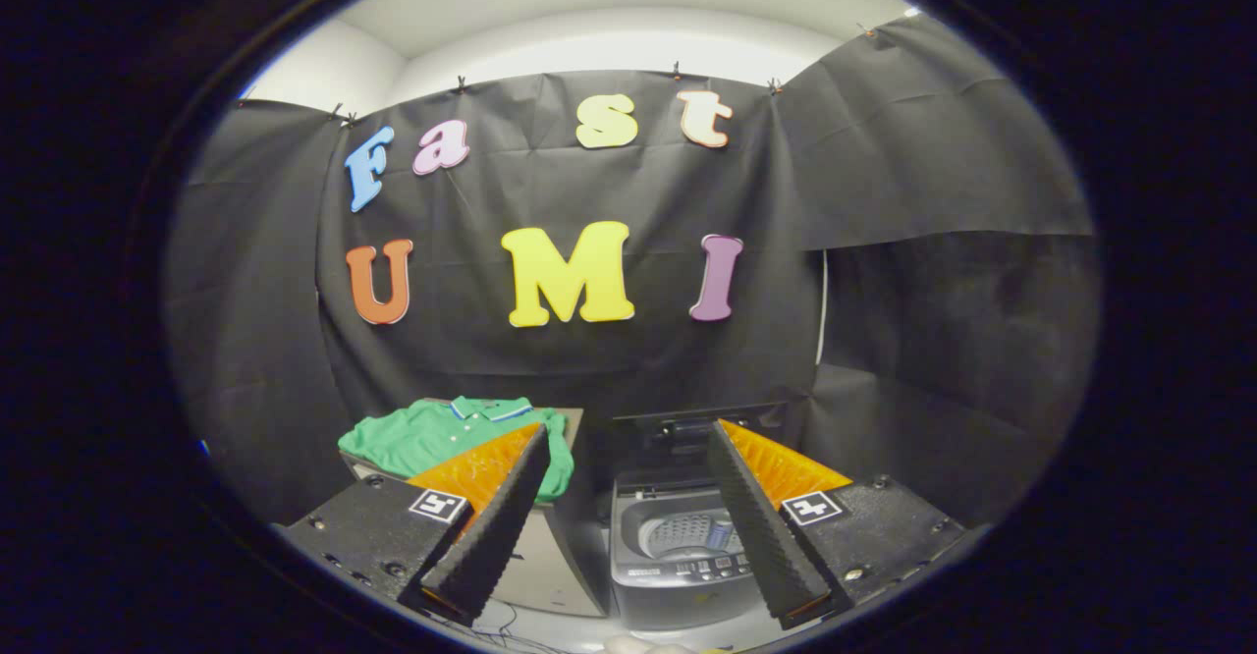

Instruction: Put the clothes into the washing machine and then close the washing machine lid.

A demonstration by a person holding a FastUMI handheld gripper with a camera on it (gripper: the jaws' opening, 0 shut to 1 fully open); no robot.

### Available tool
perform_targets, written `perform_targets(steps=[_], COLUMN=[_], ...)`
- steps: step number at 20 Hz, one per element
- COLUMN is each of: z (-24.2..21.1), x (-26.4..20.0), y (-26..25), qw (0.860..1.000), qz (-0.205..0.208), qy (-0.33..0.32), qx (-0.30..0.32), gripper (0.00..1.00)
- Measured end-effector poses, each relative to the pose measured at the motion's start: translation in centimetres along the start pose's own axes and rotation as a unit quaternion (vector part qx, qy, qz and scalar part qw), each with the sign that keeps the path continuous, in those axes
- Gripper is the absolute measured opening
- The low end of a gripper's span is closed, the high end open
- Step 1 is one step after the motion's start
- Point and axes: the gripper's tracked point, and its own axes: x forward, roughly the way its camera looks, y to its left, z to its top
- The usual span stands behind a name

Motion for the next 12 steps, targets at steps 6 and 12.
perform_targets(steps=[6,12], z=[1.1,-0.2], x=[10.4,18.3], y=[7.1,14.9], qw=[0.998,0.994], qz=[0.051,0.087], qy=[0.034,0.066], qx=[0.022,0.013], gripper=[1.00,1.00])
